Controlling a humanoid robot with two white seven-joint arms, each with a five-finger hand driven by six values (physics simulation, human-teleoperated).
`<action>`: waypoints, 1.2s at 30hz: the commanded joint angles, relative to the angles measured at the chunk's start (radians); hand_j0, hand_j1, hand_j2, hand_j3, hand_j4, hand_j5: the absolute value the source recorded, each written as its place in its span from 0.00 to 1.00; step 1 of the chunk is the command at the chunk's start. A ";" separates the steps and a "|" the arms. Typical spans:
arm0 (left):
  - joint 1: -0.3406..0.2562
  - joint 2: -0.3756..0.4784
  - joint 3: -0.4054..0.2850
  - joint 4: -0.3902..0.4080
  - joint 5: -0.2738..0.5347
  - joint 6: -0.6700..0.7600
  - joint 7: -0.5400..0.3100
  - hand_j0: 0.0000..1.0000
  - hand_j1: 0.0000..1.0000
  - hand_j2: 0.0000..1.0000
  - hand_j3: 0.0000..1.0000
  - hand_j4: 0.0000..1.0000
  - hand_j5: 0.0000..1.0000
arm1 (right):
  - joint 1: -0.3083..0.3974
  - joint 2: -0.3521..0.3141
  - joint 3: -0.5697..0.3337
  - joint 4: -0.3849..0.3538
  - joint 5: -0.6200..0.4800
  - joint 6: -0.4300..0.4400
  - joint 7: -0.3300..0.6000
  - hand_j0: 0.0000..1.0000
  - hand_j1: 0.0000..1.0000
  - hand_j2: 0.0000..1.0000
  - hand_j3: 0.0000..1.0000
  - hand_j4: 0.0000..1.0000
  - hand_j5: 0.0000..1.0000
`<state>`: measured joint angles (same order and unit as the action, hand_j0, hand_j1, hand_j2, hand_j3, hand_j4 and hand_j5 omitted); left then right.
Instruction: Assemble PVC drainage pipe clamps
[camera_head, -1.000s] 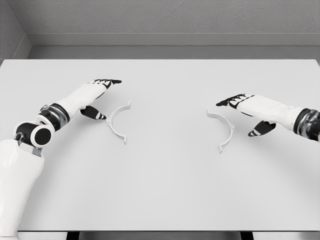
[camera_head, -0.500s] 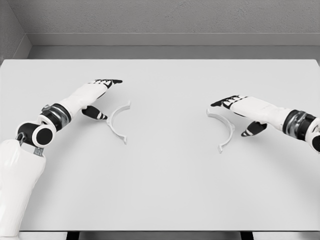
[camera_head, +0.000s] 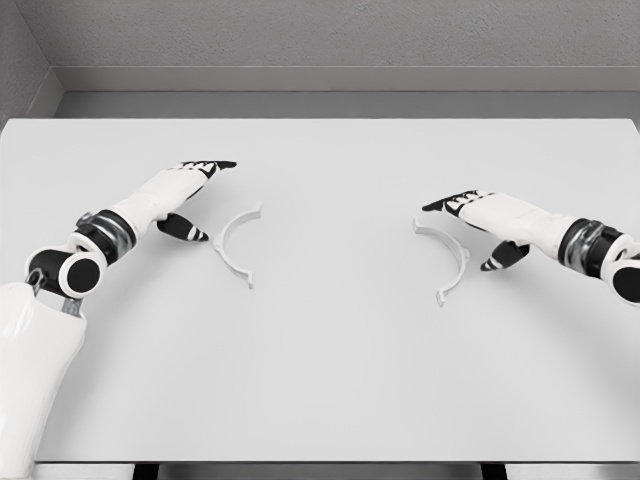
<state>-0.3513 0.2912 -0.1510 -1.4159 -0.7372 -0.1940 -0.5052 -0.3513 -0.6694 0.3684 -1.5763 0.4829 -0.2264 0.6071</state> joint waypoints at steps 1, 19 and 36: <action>-0.002 0.000 -0.004 -0.001 0.004 0.002 0.000 1.00 1.00 1.00 1.00 1.00 1.00 | 0.000 0.017 0.000 0.018 0.013 0.001 -0.001 1.00 1.00 1.00 1.00 1.00 1.00; 0.006 -0.007 -0.027 -0.034 0.005 0.001 0.000 1.00 1.00 1.00 1.00 1.00 1.00 | -0.008 0.037 0.018 0.015 0.019 0.001 -0.001 1.00 1.00 1.00 1.00 1.00 1.00; 0.018 -0.011 -0.033 -0.055 0.004 0.005 0.000 1.00 1.00 1.00 1.00 1.00 1.00 | -0.014 0.051 0.021 0.015 0.019 0.001 0.000 1.00 1.00 1.00 1.00 1.00 1.00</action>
<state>-0.3344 0.2808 -0.1845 -1.4703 -0.7367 -0.1894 -0.5052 -0.3651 -0.6185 0.3897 -1.5616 0.5058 -0.2264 0.6078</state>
